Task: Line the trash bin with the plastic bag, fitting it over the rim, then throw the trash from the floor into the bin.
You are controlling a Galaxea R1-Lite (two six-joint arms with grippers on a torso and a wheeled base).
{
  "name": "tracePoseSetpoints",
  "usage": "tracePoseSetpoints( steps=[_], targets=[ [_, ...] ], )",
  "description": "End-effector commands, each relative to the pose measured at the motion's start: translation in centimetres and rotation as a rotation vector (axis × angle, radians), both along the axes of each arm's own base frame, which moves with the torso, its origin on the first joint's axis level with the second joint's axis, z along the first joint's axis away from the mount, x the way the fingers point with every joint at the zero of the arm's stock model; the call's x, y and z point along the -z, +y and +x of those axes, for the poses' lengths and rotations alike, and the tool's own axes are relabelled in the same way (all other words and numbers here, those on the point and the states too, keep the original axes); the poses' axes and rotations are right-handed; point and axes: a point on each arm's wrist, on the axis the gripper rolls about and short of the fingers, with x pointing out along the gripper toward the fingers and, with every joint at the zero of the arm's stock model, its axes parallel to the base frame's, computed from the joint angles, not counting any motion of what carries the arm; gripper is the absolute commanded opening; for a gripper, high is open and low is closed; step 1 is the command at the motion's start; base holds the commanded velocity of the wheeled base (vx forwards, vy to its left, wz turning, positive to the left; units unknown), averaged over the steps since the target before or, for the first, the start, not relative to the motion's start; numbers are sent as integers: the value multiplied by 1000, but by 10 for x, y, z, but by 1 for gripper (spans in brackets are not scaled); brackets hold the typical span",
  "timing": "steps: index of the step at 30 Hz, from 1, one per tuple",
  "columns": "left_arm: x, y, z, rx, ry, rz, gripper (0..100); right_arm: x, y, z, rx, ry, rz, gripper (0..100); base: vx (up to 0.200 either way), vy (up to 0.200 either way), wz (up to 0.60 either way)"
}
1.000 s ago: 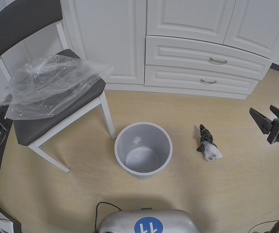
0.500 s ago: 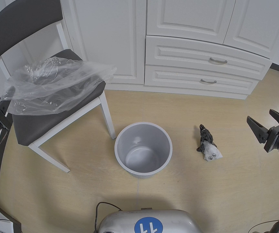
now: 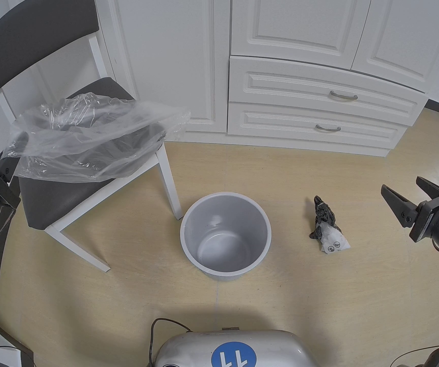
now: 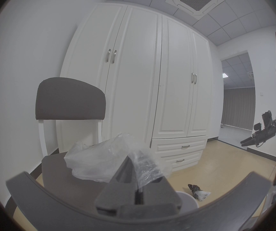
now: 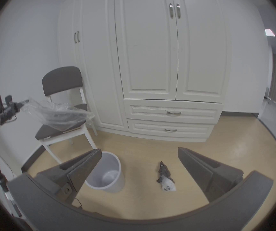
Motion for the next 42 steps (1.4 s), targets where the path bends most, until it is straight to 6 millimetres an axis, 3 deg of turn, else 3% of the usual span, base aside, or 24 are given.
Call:
tracePoseSetpoints(
  steps=[1, 11, 17, 19, 25, 29, 34, 42],
  targets=[
    [1, -1, -4, 6, 11, -1, 0, 3, 4, 3, -48, 25, 34, 100, 0, 0, 0],
    [7, -6, -3, 36, 59, -7, 0, 21, 16, 20, -64, 130, 11, 100, 0, 0, 0],
    [-12, -18, -21, 103, -33, 1, 0, 12, 13, 12, -37, 84, 28, 100, 0, 0, 0],
    [-15, -23, -28, 145, -15, -1, 0, -1, 15, 11, -61, 42, 39, 100, 0, 0, 0],
    [-49, -32, -14, 191, 56, -1, 0, -10, 28, 10, -116, 77, -8, 100, 0, 0, 0],
    [-68, -56, -11, 186, 214, -43, 0, -10, 28, 5, -140, 91, -16, 100, 0, 0, 0],
    [-70, -95, -16, 62, 407, -77, 0, -8, 32, 3, -158, 100, -25, 100, 0, 0, 0],
    [-78, -119, -29, 176, 353, -117, 0, 1, 46, -5, -204, 123, -52, 100, 0, 0, 0]
  ],
)
